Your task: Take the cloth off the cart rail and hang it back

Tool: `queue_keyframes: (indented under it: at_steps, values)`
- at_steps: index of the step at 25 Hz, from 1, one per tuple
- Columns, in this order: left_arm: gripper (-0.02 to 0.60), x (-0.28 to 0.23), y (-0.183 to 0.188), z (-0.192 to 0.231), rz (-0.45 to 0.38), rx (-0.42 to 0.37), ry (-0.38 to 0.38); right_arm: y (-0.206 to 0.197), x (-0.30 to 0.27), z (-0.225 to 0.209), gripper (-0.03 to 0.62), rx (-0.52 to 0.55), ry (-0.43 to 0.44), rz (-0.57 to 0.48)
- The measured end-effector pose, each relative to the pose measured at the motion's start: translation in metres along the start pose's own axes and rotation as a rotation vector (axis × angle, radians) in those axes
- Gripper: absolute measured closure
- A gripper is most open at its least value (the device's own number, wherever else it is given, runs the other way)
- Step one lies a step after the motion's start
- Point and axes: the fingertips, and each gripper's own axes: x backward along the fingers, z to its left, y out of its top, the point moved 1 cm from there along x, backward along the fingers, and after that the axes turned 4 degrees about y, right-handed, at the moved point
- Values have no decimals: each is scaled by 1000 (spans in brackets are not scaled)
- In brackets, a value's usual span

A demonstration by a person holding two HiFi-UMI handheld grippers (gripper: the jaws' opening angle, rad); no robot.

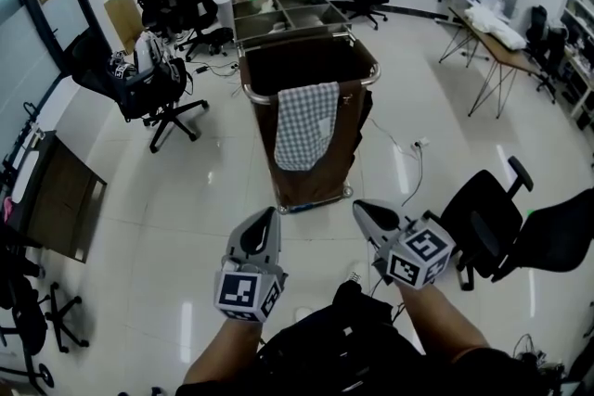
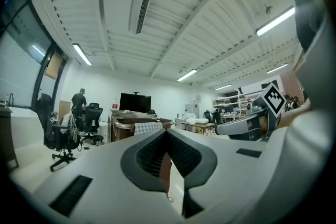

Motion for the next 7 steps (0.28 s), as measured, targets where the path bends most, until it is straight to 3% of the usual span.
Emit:
queue_keyframes:
  at_steps: [7]
  values:
    - [581, 0, -3, -6, 10, -60, -5, 0, -3, 1, 583, 2, 3, -4]
